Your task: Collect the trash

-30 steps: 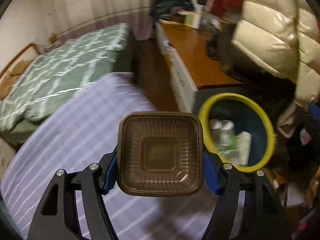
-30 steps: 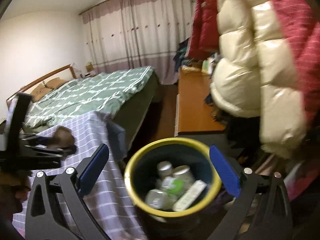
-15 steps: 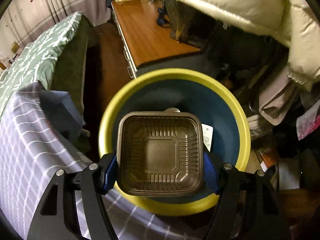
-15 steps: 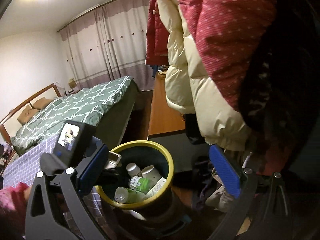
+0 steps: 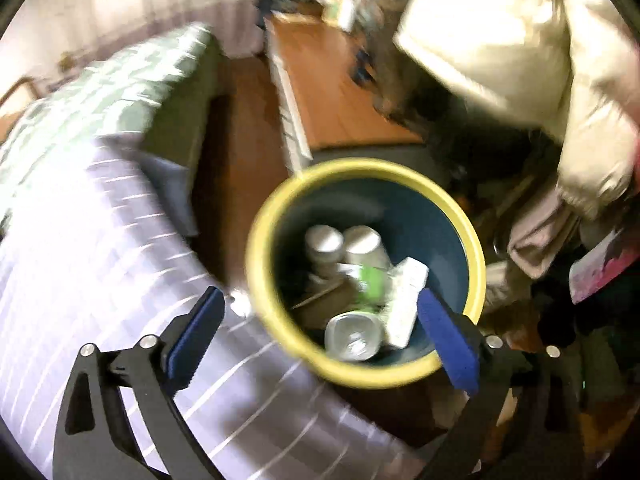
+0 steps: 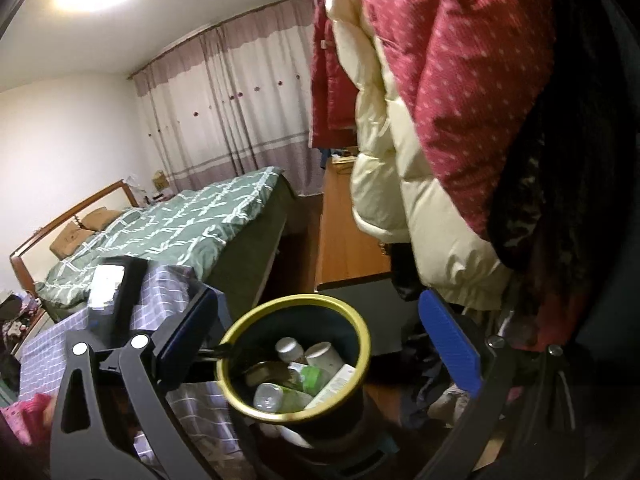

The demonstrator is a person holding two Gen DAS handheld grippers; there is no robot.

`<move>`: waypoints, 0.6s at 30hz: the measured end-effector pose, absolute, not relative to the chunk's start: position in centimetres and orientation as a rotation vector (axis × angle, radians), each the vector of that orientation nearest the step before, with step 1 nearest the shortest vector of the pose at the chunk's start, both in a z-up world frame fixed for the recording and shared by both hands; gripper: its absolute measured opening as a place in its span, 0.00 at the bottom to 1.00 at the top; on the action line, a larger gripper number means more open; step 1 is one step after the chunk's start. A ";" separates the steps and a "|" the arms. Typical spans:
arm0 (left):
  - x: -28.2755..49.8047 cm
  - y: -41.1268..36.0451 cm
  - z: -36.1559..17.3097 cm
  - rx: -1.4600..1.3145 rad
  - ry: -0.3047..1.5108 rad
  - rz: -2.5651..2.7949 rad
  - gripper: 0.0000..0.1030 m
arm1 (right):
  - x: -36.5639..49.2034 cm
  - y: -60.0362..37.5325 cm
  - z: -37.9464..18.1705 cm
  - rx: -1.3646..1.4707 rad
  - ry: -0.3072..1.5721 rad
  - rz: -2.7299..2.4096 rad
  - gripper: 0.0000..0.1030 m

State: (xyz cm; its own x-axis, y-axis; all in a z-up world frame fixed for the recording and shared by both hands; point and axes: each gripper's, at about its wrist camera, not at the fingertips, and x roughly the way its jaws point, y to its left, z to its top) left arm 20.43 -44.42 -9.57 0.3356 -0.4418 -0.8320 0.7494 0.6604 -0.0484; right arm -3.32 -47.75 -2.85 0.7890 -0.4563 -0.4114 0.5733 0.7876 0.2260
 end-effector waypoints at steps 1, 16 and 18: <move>20.3 -42.6 -8.6 0.346 0.918 -0.776 0.95 | -3.2 -47.4 -2.8 0.347 0.350 -0.556 0.93; 10.5 -11.4 1.4 0.000 0.625 -0.269 0.95 | -1.1 -36.6 -0.1 0.193 0.357 -0.295 0.93; 8.9 -8.9 1.5 -0.039 0.608 -0.236 0.95 | -1.3 -35.6 0.4 0.174 0.348 -0.272 0.93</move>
